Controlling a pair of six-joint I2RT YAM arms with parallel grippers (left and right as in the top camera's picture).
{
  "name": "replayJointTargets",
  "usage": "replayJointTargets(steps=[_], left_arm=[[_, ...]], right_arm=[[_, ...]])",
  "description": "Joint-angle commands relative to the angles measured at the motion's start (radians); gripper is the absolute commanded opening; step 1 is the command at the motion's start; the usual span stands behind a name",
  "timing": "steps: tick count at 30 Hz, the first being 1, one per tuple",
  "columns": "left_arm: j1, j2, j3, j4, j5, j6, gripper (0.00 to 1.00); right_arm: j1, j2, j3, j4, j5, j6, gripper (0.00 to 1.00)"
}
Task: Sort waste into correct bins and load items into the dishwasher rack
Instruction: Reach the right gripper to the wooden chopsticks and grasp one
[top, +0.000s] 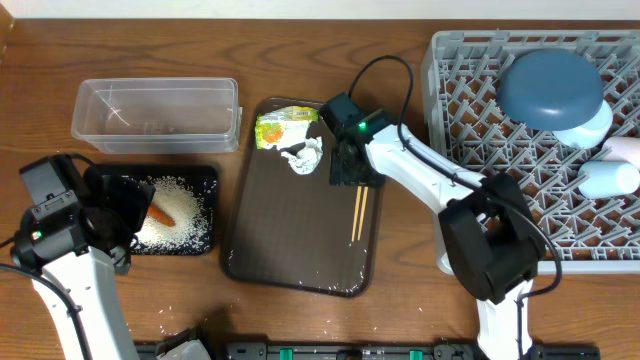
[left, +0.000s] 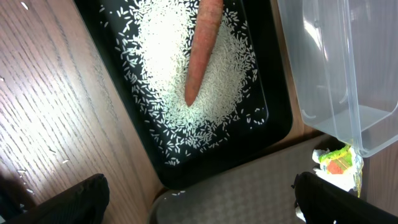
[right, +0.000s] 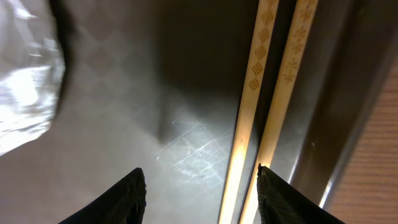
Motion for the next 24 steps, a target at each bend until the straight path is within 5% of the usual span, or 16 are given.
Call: replayJointTargets(steps=[1,10,13,17,24], left_arm=[[0.004,0.002,0.020,-0.003,-0.016,-0.009,0.97],[0.004,0.002,0.020,-0.003,-0.016,-0.009,0.97],[0.004,0.002,0.020,-0.003,-0.016,-0.009,0.97],[0.004,0.002,0.020,-0.003,-0.017,-0.009,0.97],[0.004,0.002,0.020,-0.003,-0.016,-0.009,0.97]], right_arm=[[0.014,0.037,0.000,0.006,0.014,0.020,0.55],[0.015,0.041,0.000,0.024,0.014,0.020,0.54],[0.015,0.042,0.000,0.021,0.015,0.020,0.41],[0.018,0.043,0.000,0.019,0.014,0.020,0.01],[-0.030,-0.035,0.089,-0.070,-0.048,0.003,0.01]])
